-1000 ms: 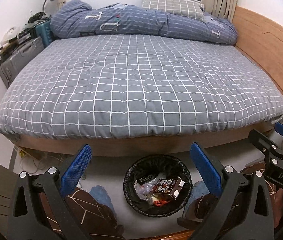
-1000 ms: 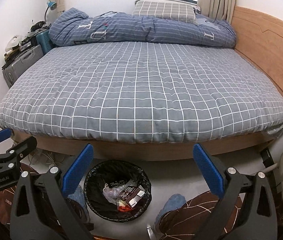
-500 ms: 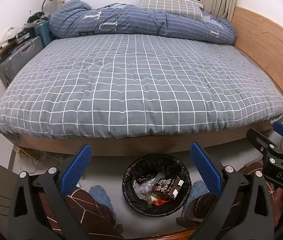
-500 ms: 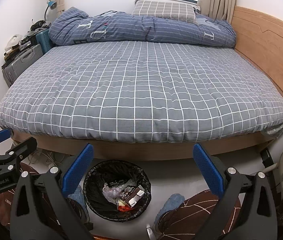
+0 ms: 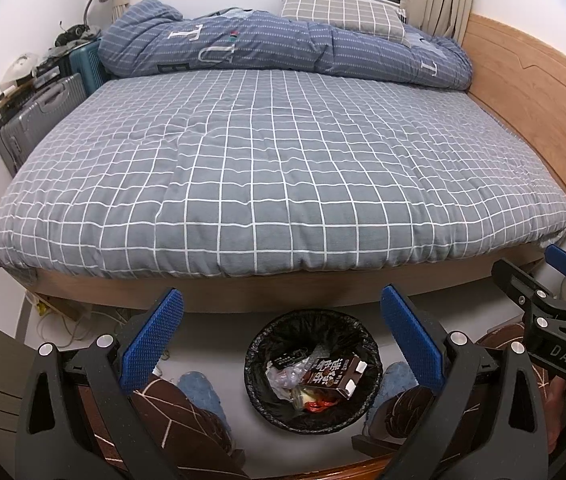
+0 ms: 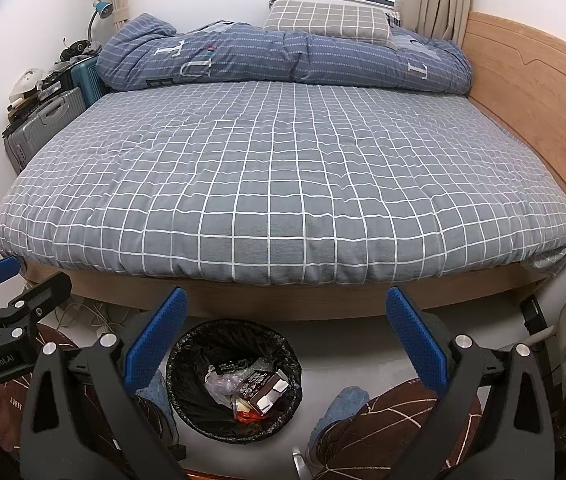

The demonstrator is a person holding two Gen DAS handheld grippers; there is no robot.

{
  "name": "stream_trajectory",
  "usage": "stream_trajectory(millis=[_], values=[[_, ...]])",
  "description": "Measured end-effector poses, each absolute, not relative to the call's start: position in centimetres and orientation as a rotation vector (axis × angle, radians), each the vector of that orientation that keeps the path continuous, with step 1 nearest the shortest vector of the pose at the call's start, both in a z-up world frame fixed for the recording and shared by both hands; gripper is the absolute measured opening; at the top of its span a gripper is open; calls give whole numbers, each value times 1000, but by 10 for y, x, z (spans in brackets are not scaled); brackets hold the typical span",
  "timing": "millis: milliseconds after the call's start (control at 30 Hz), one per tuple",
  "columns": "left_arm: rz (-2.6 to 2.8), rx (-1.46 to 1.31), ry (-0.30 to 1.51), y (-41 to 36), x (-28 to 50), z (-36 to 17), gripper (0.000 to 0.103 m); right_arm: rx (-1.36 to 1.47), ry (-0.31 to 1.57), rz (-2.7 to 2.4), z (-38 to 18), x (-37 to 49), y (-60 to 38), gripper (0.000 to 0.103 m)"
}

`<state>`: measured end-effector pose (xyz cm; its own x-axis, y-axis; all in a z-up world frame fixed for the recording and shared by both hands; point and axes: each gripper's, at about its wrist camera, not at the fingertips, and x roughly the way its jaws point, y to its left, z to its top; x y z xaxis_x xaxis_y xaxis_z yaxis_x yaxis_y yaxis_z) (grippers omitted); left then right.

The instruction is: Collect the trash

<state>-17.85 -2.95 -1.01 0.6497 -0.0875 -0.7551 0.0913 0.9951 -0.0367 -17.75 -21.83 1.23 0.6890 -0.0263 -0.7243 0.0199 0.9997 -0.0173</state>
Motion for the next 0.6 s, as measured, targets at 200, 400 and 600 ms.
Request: stream_trajectory(millis=[200, 400, 600], values=[[-102, 12, 850, -32, -179, -10, 97, -7, 807, -21, 11, -178, -219, 96], [-95, 27, 838, -33, -179, -7, 97, -8, 807, -22, 11, -178, -218, 96], [-90, 31, 843, -32, -179, -8, 97, -9, 808, -23, 11, -178, -219, 96]])
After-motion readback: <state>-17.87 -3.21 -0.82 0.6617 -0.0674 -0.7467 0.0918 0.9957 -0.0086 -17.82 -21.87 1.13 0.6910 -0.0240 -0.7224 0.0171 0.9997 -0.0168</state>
